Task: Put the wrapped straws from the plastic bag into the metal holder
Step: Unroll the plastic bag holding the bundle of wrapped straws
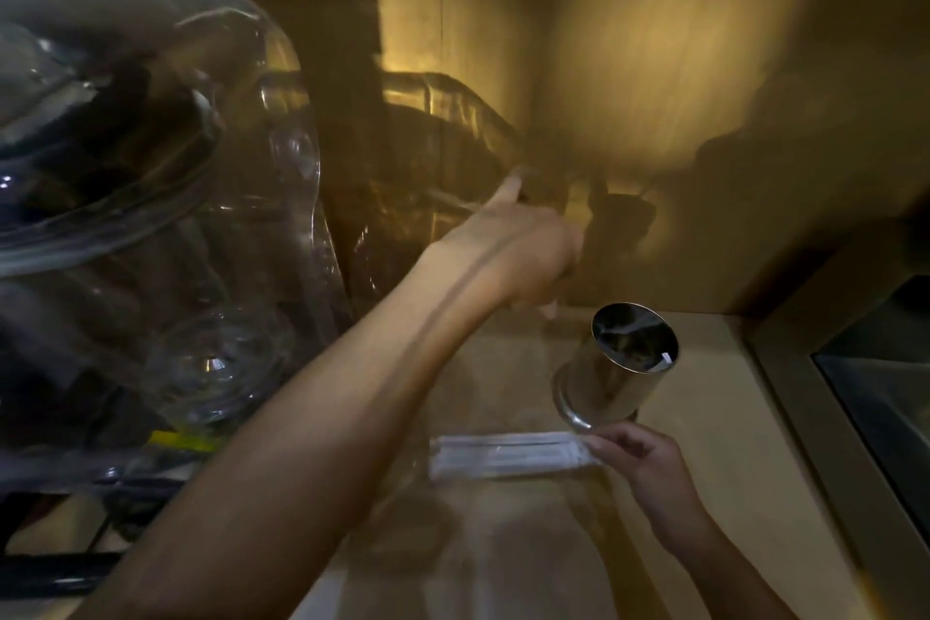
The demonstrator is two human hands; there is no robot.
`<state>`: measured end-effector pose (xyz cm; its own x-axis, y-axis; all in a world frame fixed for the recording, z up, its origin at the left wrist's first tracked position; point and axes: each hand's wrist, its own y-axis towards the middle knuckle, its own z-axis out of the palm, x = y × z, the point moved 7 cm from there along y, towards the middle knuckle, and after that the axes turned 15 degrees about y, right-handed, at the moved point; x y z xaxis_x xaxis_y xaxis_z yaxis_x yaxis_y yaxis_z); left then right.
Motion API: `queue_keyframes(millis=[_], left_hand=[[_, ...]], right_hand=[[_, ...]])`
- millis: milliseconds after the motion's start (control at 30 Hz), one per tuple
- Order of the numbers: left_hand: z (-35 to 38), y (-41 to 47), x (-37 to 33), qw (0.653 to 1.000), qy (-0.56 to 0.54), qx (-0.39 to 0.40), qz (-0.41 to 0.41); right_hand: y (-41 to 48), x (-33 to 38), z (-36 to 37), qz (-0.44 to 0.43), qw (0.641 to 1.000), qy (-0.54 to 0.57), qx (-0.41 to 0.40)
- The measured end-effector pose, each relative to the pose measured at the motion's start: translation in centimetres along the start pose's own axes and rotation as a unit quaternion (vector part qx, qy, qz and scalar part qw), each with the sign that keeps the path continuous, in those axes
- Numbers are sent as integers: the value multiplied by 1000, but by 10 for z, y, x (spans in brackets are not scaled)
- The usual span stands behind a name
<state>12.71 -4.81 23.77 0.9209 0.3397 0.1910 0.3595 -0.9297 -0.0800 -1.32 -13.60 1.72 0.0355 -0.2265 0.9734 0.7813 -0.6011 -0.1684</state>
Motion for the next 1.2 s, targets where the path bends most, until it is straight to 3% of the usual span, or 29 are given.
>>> queue_keyframes(millis=[233, 367, 567, 767, 1000, 1100, 1200], left_hand=[[-11, -5, 10, 995, 31, -85, -37], [-1, -7, 34, 993, 19, -81, -88], [19, -18, 61, 985, -39, -64, -156], [66, -22, 51, 981, -118, -11, -153], [88, -25, 51, 976, -151, -39, -150], [91, -26, 55, 974, -155, -41, -157], [96, -33, 58, 971, -160, -45, -169]], right_hand=[[5, 23, -24, -44, 998, 3, -48], [-3, 47, -40, -87, 991, -14, -98], [-19, 103, -44, -168, 978, -73, -97], [-19, 104, -53, -144, 981, -81, -103], [-9, 90, -72, -82, 989, -76, -101], [-10, 93, -74, -93, 987, -78, -110], [-16, 114, -71, -161, 977, -78, -112]])
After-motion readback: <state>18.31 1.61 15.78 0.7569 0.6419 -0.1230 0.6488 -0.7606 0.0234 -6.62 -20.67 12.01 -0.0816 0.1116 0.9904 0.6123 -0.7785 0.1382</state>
